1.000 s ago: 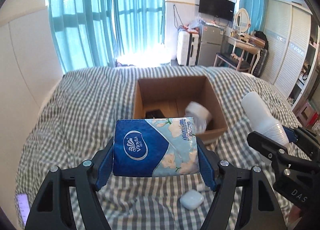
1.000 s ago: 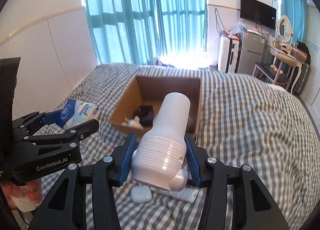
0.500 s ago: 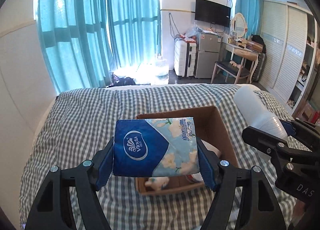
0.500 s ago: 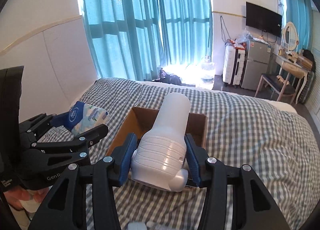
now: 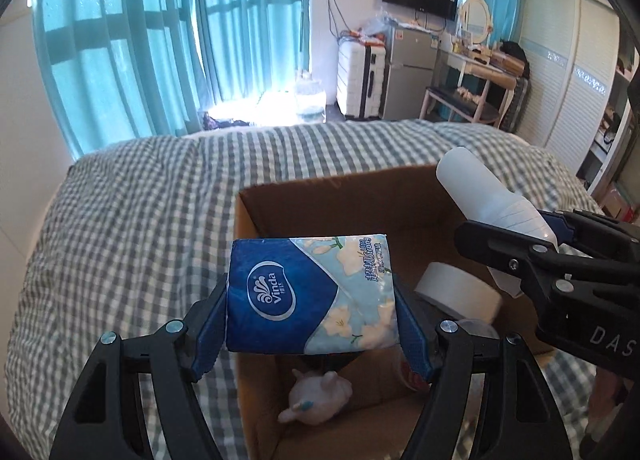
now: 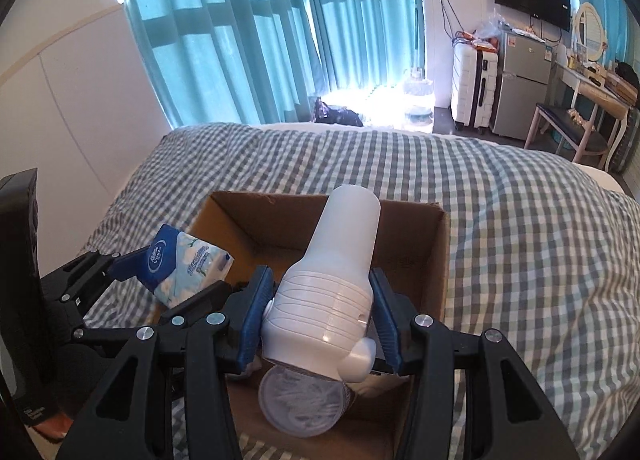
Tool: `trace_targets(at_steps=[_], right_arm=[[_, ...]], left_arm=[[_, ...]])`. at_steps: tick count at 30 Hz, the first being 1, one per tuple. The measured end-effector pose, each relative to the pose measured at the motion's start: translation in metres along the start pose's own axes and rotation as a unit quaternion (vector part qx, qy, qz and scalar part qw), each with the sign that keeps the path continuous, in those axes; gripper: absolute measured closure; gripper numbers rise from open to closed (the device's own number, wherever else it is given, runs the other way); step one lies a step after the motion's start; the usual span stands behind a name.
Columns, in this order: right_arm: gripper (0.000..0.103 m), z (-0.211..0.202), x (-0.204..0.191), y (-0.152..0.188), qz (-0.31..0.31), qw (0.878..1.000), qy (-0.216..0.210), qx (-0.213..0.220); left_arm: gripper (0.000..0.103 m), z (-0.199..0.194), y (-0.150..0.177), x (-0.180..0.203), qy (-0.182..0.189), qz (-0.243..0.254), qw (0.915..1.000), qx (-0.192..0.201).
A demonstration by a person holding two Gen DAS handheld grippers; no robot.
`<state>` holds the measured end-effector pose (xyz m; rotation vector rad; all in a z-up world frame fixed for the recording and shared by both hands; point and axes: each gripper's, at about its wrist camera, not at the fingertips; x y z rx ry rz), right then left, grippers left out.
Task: Organize objects
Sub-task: 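Lower the hair dryer and tissue pack into the box and open both grippers, then move both grippers back toward the earbud case and cream tube on the bed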
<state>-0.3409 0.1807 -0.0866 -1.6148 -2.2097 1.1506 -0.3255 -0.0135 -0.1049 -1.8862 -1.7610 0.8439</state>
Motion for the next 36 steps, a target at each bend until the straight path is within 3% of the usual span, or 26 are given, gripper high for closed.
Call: trace_targets(at_steps=[6,12,13,15,21,28,36], right_arm=[[0.055,0.016,0.013,0.006,0.005,1.000,0.000,-0.005],[0.054,0.005,0.012,0.005,0.010,1.000,-0.013,0.010],[0.052,-0.001,0.011,0.005,0.009,1.000,-0.014,0.018],[0.038,-0.011,0.007,0.002,0.008,0.999,-0.018,0.029],[0.027,-0.057,-0.013,-0.004,-0.025,0.998,-0.019,0.052],[0.026,-0.141,-0.037,-0.002,-0.072,0.994,-0.005,0.081],[0.026,-0.222,-0.056,0.022,-0.131,0.987,0.026,0.095]], left_arm=[[0.028,0.011,0.001,0.003,0.010,0.001,0.9999,0.009],[0.025,0.007,-0.001,0.005,0.006,-0.001,0.9999,0.015],[0.022,0.005,-0.002,0.006,0.007,-0.002,0.9999,0.014],[0.013,-0.003,-0.003,0.005,0.002,-0.003,0.9998,0.019],[0.007,-0.044,-0.007,0.002,-0.018,-0.009,0.9992,0.036],[0.005,-0.110,-0.014,-0.012,-0.031,-0.041,0.9977,0.044],[0.005,-0.182,0.003,-0.008,-0.063,-0.055,0.9953,0.048]])
Point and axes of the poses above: each gripper's, at about its wrist camera, not at the fingertips, and z roughly the way its jaws point, x to its right, y to its underside, and after that the axes turned 11 degrees about -y, right-handed
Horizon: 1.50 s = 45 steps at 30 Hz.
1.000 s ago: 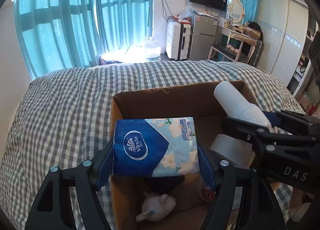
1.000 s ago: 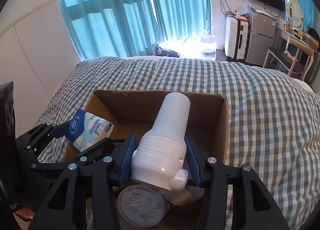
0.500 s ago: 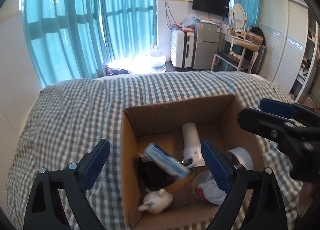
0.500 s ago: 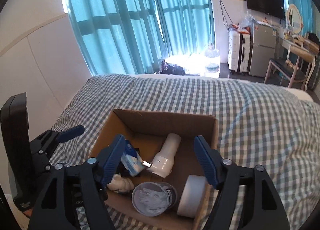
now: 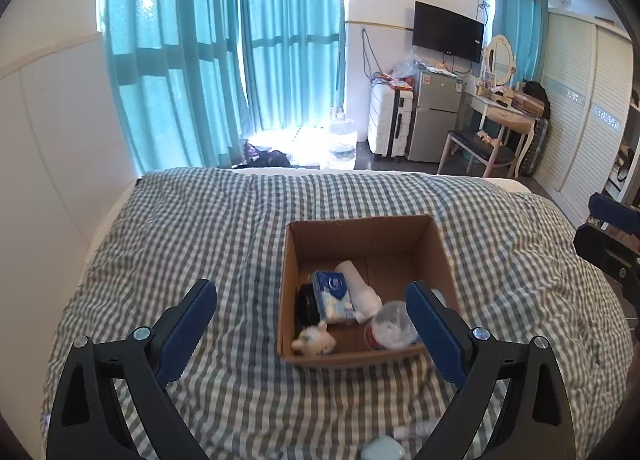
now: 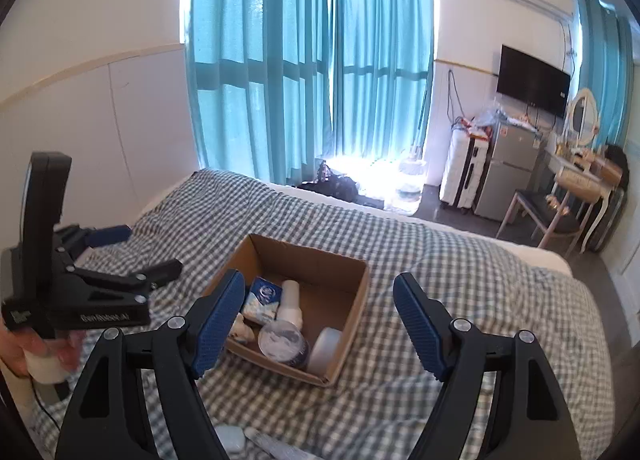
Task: Organize objects
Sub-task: 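Move both grippers back toward the earbud case and cream tube on the bed, then grasp the pale blue earbud case with the left gripper while the right gripper grasps the white cream tube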
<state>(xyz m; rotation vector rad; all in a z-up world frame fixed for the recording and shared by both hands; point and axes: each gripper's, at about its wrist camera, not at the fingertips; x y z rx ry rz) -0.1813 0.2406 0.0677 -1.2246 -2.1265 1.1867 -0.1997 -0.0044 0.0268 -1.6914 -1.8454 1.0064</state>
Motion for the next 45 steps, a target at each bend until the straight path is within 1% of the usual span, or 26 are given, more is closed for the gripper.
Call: trace_targets(at_steps=[3,7,10,12,17,20,24,26,28,32,36,37,38,39,41,42,45], right_arm=[[0.026,-0.019,-0.006,0.013,-0.025,1.000,0.002,-0.007],[0.026,-0.032,-0.015,0.033,-0.056,0.998,-0.001,-0.017],[0.026,-0.036,-0.021,0.052,-0.077,0.997,-0.012,-0.028],[0.026,-0.031,-0.026,0.065,-0.091,0.995,-0.020,-0.043],[0.026,-0.012,-0.025,0.100,-0.101,0.991,-0.042,-0.074],[0.026,0.010,-0.021,0.125,-0.101,0.988,-0.059,-0.105],[0.026,0.040,-0.010,0.153,-0.081,0.985,-0.070,-0.134],[0.026,0.056,-0.006,0.165,-0.072,0.984,-0.078,-0.146],[0.027,0.068,-0.004,0.173,-0.069,0.982,-0.081,-0.157],[0.027,0.087,0.002,0.192,-0.055,0.978,-0.092,-0.176],[0.027,0.096,0.009,0.201,-0.038,0.977,-0.101,-0.187],[0.027,0.097,0.009,0.202,-0.036,0.976,-0.102,-0.188],[0.027,0.098,0.008,0.202,-0.035,0.976,-0.103,-0.190],[0.027,0.099,0.007,0.202,-0.036,0.975,-0.102,-0.193],[0.027,0.103,0.005,0.203,-0.040,0.974,-0.100,-0.201],[0.027,0.104,0.003,0.204,-0.045,0.973,-0.099,-0.204],[0.027,0.108,-0.006,0.203,-0.065,0.970,-0.095,-0.214]], left_arm=[[0.003,-0.023,0.012,0.002,-0.014,-0.004,0.9999,-0.001],[0.003,-0.043,0.036,0.007,-0.024,-0.009,0.9996,-0.007],[0.003,-0.048,0.057,0.012,-0.027,-0.016,0.9994,-0.017],[0.003,-0.046,0.073,0.015,-0.032,-0.025,0.9988,-0.028],[0.003,-0.024,0.114,0.027,-0.036,-0.038,0.9966,-0.064],[0.003,-0.003,0.138,0.033,-0.036,-0.048,0.9941,-0.090],[0.003,0.022,0.166,0.042,-0.023,-0.048,0.9907,-0.125],[0.003,0.031,0.178,0.048,-0.016,-0.041,0.9899,-0.135],[0.003,0.041,0.190,0.055,-0.018,-0.026,0.9888,-0.146],[0.003,0.060,0.207,0.066,0.008,-0.008,0.9848,-0.173],[0.008,0.072,0.218,0.081,0.033,0.015,0.9809,-0.191],[0.012,0.076,0.221,0.085,0.039,0.023,0.9796,-0.196],[0.019,0.081,0.223,0.089,0.044,0.029,0.9776,-0.204],[0.023,0.086,0.226,0.092,0.049,0.032,0.9756,-0.212],[0.041,0.095,0.229,0.093,0.068,0.030,0.9712,-0.227],[0.044,0.098,0.229,0.092,0.076,0.025,0.9695,-0.231],[0.044,0.099,0.229,0.087,0.092,0.011,0.9677,-0.235]])
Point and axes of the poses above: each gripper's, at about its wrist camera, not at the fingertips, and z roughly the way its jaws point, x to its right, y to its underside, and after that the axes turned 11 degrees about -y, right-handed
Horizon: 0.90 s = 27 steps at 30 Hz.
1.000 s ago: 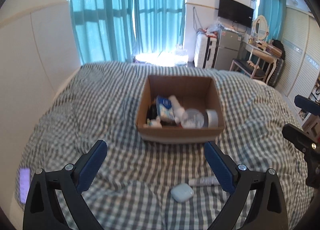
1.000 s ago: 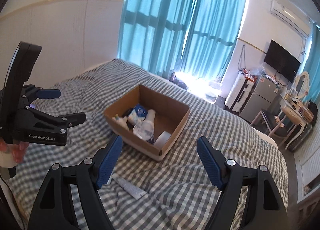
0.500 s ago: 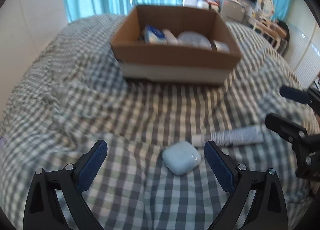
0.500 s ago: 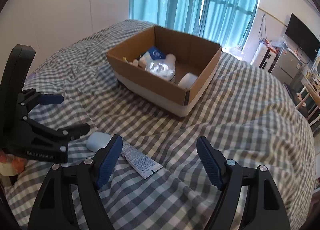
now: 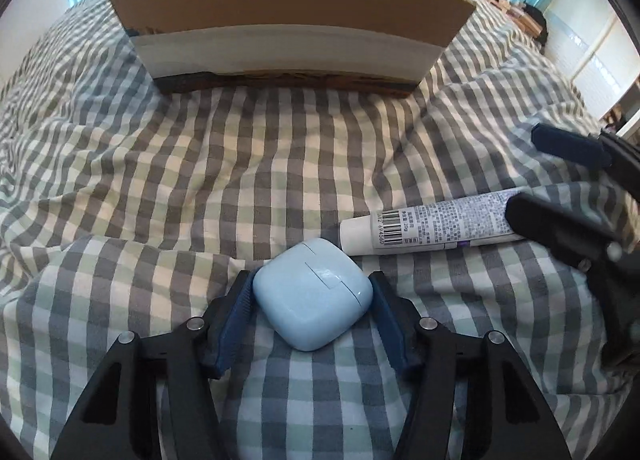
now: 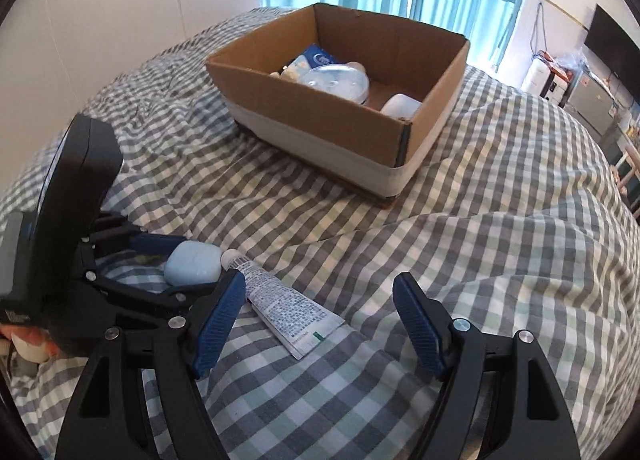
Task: Organize objects
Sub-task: 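Grasp the pale blue earbud case with the left gripper while the right gripper grasps the white cream tube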
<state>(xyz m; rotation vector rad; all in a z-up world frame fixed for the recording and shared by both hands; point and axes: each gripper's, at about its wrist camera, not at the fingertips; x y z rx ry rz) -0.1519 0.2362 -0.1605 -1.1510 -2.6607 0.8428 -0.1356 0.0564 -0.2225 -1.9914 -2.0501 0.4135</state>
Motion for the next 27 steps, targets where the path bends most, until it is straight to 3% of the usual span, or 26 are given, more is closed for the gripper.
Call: trace_targets(at_steps=[7,14,18,25,27], right_arm=[[0.029,0.014,-0.018,-0.014,-0.040,0.999,0.004,-0.030],[0.039,0.059,-0.032,-0.021,-0.065,0.993,-0.017,-0.096],[0.053,0.083,-0.035,-0.015,-0.071,0.987,-0.021,-0.145],[0.071,0.077,-0.044,-0.015,-0.084,0.988,-0.005,-0.128],[0.080,0.073,-0.049,-0.015,-0.089,0.989,0.001,-0.121]], left_arm=[[0.044,-0.029,0.001,-0.017,-0.019,-0.012,0.9997,0.013],[0.044,-0.048,-0.007,-0.049,-0.076,-0.011,0.9957,0.052],[0.044,-0.037,-0.016,-0.059,-0.080,-0.016,0.9954,0.051],[0.044,-0.027,-0.014,-0.063,-0.063,-0.019,0.9968,0.044],[0.044,-0.028,-0.013,-0.066,-0.058,-0.024,0.9970,0.044]])
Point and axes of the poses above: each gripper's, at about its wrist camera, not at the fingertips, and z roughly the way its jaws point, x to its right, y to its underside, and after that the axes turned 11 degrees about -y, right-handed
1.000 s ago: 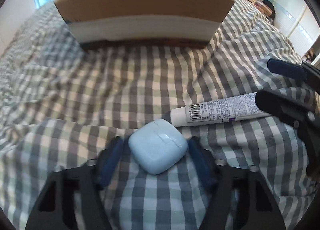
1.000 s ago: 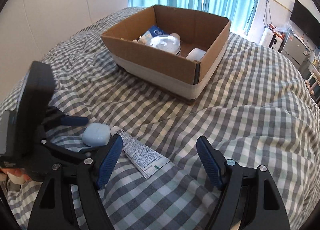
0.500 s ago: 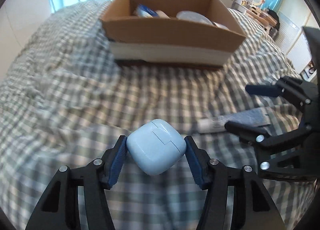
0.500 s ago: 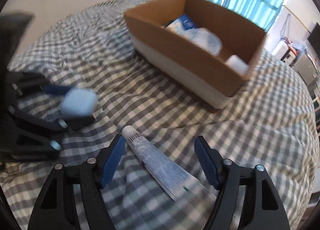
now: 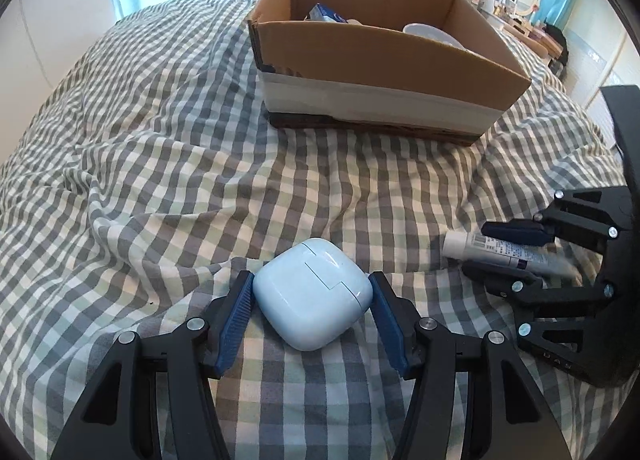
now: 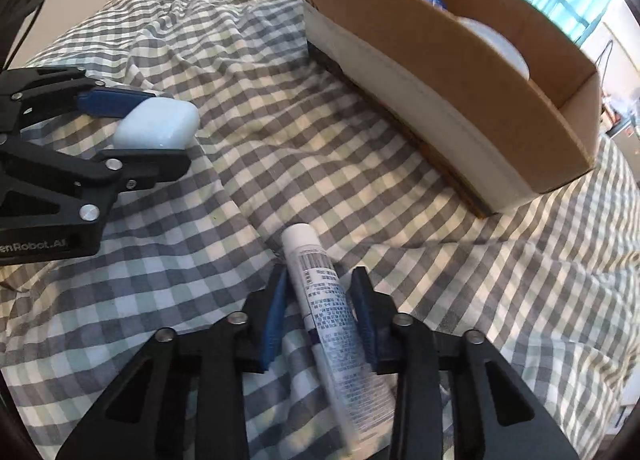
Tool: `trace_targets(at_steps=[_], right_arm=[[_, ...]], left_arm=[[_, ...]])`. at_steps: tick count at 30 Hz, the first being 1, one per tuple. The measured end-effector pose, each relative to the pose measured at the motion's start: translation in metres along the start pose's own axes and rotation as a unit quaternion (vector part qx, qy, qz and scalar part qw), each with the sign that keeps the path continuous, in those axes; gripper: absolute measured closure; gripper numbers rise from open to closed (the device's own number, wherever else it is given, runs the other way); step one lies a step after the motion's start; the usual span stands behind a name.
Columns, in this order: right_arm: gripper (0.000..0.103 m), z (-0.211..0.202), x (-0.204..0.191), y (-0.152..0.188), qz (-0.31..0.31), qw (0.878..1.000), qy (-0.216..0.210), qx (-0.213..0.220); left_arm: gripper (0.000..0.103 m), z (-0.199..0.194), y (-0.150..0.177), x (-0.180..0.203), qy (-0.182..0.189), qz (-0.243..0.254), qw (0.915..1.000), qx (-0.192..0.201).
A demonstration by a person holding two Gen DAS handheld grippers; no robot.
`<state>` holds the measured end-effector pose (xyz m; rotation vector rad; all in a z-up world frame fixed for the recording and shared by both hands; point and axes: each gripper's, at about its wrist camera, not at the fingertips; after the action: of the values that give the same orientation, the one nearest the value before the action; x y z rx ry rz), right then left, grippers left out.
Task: Organize objects
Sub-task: 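Grasp the pale blue earbud case with the left gripper while the right gripper grasps the white cream tube, then lift the earbud case and cream tube and carry them over the box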
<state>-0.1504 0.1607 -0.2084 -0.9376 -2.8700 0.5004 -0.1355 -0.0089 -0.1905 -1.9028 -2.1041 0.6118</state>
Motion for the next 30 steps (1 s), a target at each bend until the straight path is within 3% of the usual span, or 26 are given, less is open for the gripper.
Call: trace_targets(at_steps=[15,30], right_arm=[[0.082,-0.056,-0.026,-0.005,0.048,0.995,0.038,0.083],[0.082,-0.143,-0.067,-0.004,0.056,0.982,0.080,0.164]], left_arm=[[0.044,-0.031,0.007,-0.010,-0.005,-0.008,0.9999,0.011],[0.044,-0.116,0.001,-0.014,-0.013,-0.009,0.9954,0.094]])
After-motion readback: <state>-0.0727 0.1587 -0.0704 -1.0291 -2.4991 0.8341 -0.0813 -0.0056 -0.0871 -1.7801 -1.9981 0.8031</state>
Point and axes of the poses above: each gripper's, at about its wrist camera, not at the fingertips, and z roughly the way its jaws point, x to its right, y to its underside, and after that the axes turned 11 degrees about -y, right-handed
